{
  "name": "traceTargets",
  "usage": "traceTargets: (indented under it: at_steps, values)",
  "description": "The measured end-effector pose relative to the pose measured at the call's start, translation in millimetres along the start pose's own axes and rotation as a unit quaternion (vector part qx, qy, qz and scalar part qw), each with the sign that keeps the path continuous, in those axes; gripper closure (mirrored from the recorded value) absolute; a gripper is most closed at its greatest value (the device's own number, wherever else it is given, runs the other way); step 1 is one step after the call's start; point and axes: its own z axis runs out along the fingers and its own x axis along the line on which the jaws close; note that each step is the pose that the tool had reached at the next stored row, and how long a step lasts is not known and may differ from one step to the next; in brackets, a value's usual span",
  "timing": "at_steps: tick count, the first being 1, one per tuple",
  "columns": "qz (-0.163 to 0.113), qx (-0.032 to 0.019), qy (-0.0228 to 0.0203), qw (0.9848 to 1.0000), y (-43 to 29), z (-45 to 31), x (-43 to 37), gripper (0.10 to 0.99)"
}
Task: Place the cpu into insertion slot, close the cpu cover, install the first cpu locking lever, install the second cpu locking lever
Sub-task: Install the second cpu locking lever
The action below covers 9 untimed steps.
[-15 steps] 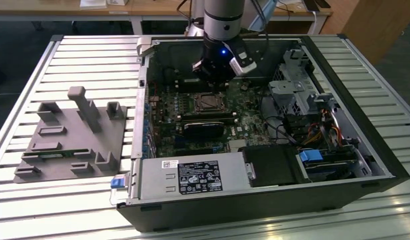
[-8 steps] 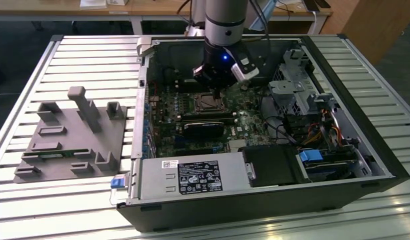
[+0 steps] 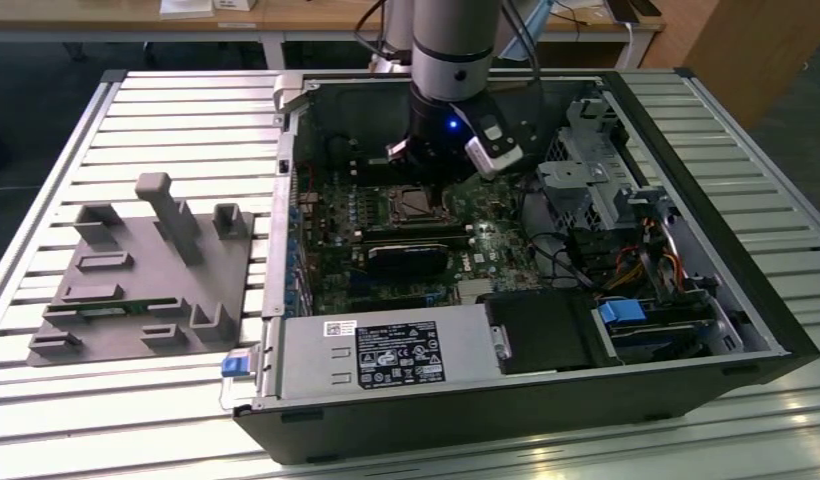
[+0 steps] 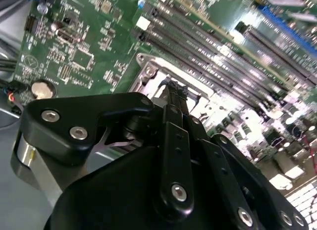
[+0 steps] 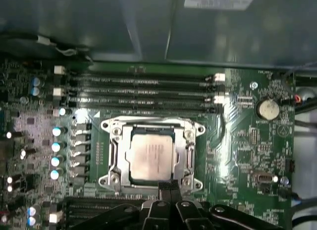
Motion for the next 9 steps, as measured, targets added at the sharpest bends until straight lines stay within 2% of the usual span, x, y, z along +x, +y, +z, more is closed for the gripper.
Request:
traceTargets:
  at_steps: [7,9]
  values:
    - [0.000,-0.0004,0.0000,1.0000,-12.0,-0.3,0.3,0.980]
    - [0.000,-0.0029,0.0000,1.0000,-16.3,-0.5,1.3,0.980]
